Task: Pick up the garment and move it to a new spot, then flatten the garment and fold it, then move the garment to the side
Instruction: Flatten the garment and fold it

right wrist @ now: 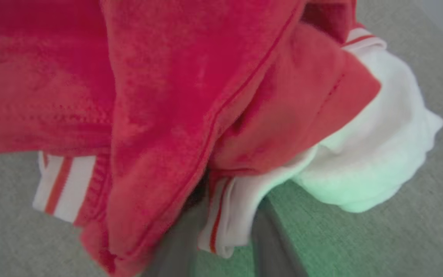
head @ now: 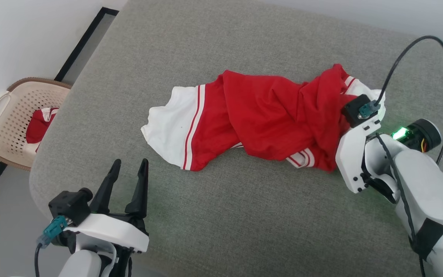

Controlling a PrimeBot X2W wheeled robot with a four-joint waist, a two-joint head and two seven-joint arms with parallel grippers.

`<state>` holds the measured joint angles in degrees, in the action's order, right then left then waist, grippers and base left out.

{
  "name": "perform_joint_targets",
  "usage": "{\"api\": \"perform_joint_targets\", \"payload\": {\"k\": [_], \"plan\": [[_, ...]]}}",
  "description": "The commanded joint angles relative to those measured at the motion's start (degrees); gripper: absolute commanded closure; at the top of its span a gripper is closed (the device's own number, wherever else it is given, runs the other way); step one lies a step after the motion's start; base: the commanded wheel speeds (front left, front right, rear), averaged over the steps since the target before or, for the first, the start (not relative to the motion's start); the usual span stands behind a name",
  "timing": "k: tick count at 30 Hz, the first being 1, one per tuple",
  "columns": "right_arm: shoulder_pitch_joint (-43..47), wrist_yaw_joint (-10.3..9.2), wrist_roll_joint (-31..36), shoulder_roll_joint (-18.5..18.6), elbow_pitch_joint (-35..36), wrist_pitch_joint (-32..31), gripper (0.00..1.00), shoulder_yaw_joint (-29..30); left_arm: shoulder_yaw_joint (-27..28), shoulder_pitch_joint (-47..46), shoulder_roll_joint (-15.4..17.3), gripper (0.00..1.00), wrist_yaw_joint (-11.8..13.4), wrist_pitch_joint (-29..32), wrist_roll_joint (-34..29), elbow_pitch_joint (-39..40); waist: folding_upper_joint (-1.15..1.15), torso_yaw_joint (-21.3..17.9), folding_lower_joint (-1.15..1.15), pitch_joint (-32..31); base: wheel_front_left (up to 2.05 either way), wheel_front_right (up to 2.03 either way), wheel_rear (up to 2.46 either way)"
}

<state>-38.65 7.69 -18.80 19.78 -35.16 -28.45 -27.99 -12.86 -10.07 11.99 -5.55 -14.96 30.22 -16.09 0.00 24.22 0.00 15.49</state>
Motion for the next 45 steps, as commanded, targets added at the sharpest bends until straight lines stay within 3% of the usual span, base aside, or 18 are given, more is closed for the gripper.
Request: {"api": "perform_joint_targets", "payload": {"k": [1,10,20,25,30,31,32,33,45], "plan": [[1.01,-0.35,-0.43,0.65,-1.84,-0.31,1.00,-0.33,0.43,-0.02,-0.16,0.00,-0.42,-0.31,-0.92,-0.20,0.00,-0.18,0.00,-0.02,0.00,0.00,0.00],[3.74,-0.33,-6.26,4.74,4.34,-0.34,1.00,1.39,4.43,1.55,-0.54,0.00,-1.48,-0.32,-2.56,0.15,0.00,-3.51,0.00,-1.98,0.00,0.00,0.00],[19.51,-0.32,-8.86,9.00,20.25,-6.17,1.00,9.70,6.40,3.55,0.05,0.00,-1.84,-0.31,-3.59,0.89,0.00,-8.51,0.00,-3.85,0.00,0.00,0.00],[28.76,-0.31,-8.03,7.58,27.75,-8.97,1.00,14.93,7.04,3.83,0.38,0.00,-1.93,-0.31,-3.60,1.12,0.00,-10.46,0.00,-4.30,0.00,0.00,0.00],[32.40,-0.31,-6.25,4.81,30.40,-9.03,1.00,17.59,7.67,4.55,0.56,0.00,-1.91,-0.31,-3.62,1.13,0.00,-11.95,0.00,-4.64,0.00,0.00,0.00],[32.72,-0.31,-5.41,4.25,30.45,-9.01,0.98,18.06,7.73,4.65,0.59,0.00,-1.92,-0.31,-3.71,0.97,0.00,-12.27,0.00,-4.75,0.00,0.00,0.00],[32.88,-0.31,-4.86,3.69,30.75,-8.88,0.58,18.04,7.66,4.58,0.52,0.00,-1.91,-0.31,-3.69,0.91,0.00,-12.59,0.00,-4.93,0.00,0.00,0.00],[32.97,-0.31,-4.57,2.84,31.04,-8.53,0.00,18.20,7.39,4.49,0.57,0.00,-1.89,-0.31,-3.65,0.91,0.00,-12.91,0.00,-5.13,0.00,0.00,0.00],[34.18,-0.20,-1.39,0.72,42.78,-6.25,0.00,21.77,6.27,5.22,2.08,0.00,-1.90,-0.31,-2.19,1.47,0.00,-15.31,0.00,-6.43,0.00,0.00,0.00]]}}
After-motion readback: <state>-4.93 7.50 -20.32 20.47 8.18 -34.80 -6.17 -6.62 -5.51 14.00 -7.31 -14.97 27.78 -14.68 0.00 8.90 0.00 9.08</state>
